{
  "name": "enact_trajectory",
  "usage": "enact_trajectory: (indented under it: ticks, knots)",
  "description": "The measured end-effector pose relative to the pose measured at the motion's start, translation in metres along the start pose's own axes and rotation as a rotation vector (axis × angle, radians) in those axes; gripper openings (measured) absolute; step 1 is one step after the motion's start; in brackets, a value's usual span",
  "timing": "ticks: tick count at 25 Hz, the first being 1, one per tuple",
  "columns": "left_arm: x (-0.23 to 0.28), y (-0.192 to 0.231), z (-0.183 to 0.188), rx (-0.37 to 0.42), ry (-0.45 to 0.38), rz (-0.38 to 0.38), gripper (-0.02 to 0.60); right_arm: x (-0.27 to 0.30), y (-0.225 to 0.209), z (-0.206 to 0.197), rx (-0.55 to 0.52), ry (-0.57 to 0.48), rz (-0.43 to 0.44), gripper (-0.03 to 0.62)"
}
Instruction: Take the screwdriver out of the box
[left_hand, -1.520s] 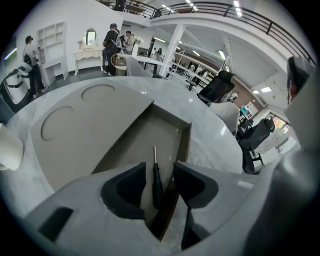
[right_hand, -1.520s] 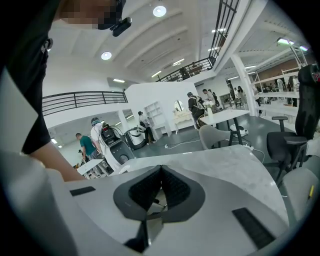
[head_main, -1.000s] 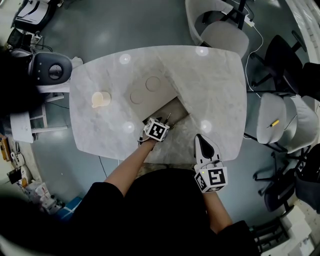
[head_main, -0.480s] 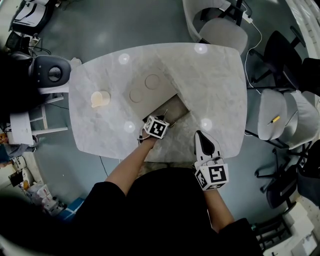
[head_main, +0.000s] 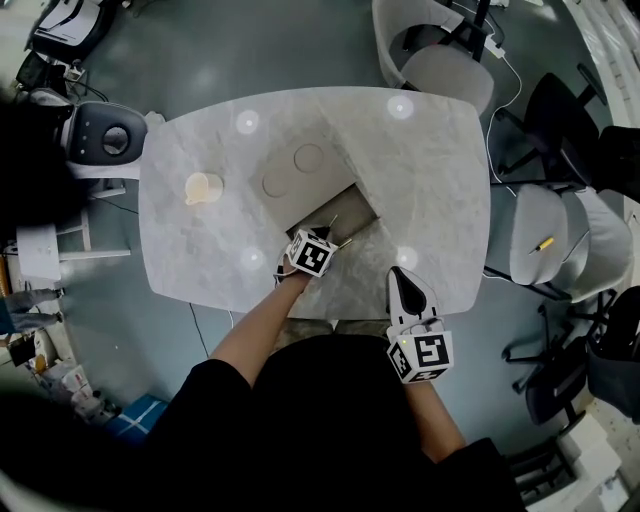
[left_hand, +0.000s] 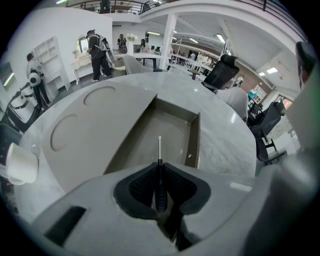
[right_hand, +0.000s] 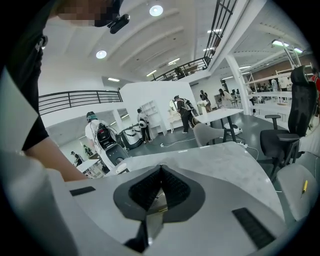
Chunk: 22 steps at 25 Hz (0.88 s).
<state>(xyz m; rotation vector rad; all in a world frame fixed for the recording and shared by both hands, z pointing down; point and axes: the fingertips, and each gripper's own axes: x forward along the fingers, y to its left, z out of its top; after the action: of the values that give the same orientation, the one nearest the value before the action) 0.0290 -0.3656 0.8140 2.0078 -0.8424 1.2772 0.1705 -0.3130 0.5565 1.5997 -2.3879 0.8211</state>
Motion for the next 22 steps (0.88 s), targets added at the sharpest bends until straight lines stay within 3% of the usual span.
enact_trajectory:
  ticks: [4, 9, 16, 22]
  knots:
    - [-0.021, -0.006, 0.003, 0.009, -0.067, 0.010, 0.049, -0.007, 0.010, -0.001, -0.025, -0.010, 0.013, 0.003]
    - [-0.073, -0.018, 0.012, -0.042, -0.194, -0.015, 0.049, -0.015, 0.012, 0.010, -0.046, -0.045, -0.006, 0.004]
    - [-0.163, -0.016, 0.002, -0.220, -0.425, -0.025, 0.049, -0.026, 0.040, 0.008, -0.112, -0.065, 0.003, 0.005]
    - [-0.256, -0.023, -0.035, -0.340, -0.632, -0.034, 0.049, -0.053, 0.059, 0.010, -0.075, -0.108, -0.049, 0.003]
